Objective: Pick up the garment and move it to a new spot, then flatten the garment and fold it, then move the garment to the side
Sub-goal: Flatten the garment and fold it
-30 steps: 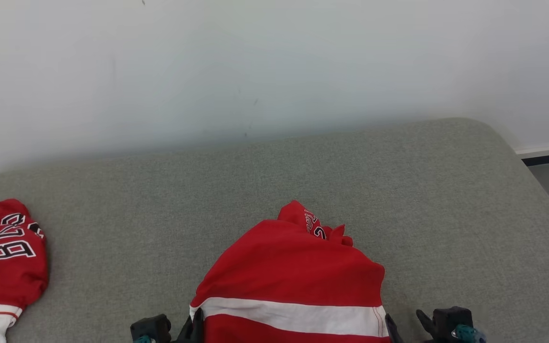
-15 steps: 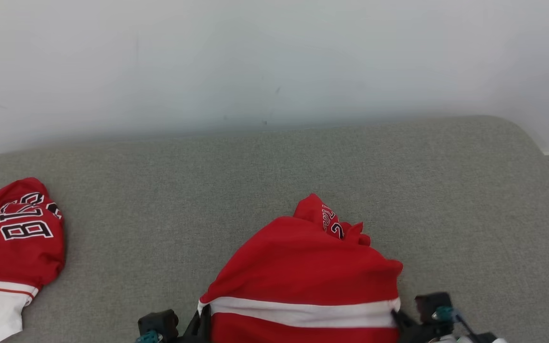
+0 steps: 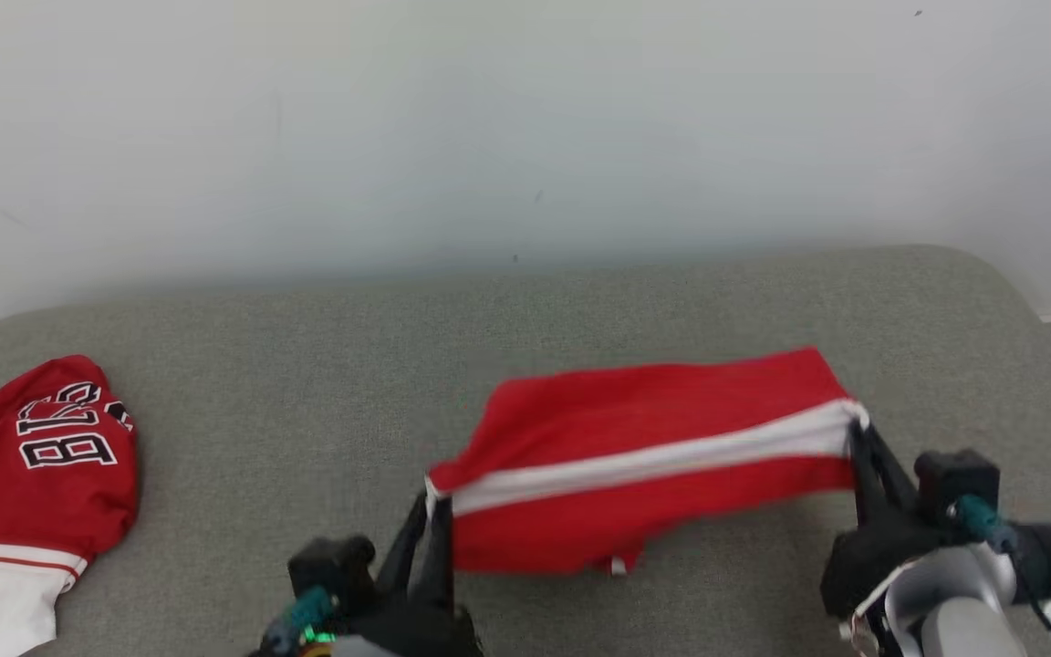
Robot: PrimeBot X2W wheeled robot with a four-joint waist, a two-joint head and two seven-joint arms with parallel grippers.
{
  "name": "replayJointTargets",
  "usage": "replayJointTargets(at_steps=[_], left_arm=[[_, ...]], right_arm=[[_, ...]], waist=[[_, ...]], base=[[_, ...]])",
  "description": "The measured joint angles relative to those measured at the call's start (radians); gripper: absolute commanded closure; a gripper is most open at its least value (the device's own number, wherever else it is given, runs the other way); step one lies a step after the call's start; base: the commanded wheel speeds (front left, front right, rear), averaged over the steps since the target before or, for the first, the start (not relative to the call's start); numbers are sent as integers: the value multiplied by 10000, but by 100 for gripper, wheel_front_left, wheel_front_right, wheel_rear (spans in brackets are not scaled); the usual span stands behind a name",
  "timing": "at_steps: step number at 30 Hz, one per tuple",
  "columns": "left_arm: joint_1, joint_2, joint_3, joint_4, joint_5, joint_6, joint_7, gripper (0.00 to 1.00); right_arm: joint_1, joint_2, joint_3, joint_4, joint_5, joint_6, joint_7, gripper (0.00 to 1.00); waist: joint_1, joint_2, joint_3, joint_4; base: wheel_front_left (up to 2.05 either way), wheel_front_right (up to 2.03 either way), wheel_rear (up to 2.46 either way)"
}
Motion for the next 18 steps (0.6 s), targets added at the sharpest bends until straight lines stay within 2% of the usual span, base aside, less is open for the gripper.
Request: replayJointTargets(at_steps=[1, 6, 7, 8, 9, 10, 15, 18], left_arm=[[286, -17, -123, 134, -40, -12, 121, 0], [988, -46, -767, 1106, -150, -213, 602, 0], [1020, -44, -869, 1273, -150, -272, 631, 0], [1021, -46, -924, 1398, -134, -278, 642, 0], [1021, -48, -951, 1509, -111, -314, 640, 0], [1021, -36, -961, 1611, -92, -314, 614, 0], [1006, 290, -853, 1965, 13, -84, 489, 0], [1010, 539, -755, 1998, 13, -90, 408, 0]], right_arm=[[231, 4, -56, 182, -121, 0, 221, 100], [913, 15, -92, 1300, -284, 0, 569, 100], [940, 12, -159, 1542, -451, 0, 623, 93], [969, 8, -244, 1737, -566, 0, 594, 75], [974, 6, -357, 1891, -633, 0, 531, 11], [967, 8, -504, 2011, -769, 0, 504, 0], [959, 12, -1070, 2268, -1250, 0, 276, 0], [958, 8, -1419, 2230, -1381, 0, 180, 0]], waist=[[0, 0, -4, 1], [0, 0, 57, 31], [0, 0, 71, 35], [0, 0, 81, 43], [0, 0, 90, 55], [0, 0, 98, 71], [0, 0, 86, 154], [0, 0, 35, 173]], base=[[0, 0, 0], [0, 0, 0], [0, 0, 0], [0, 0, 0], [0, 0, 0], [0, 0, 0], [0, 0, 0], [0, 0, 0]])
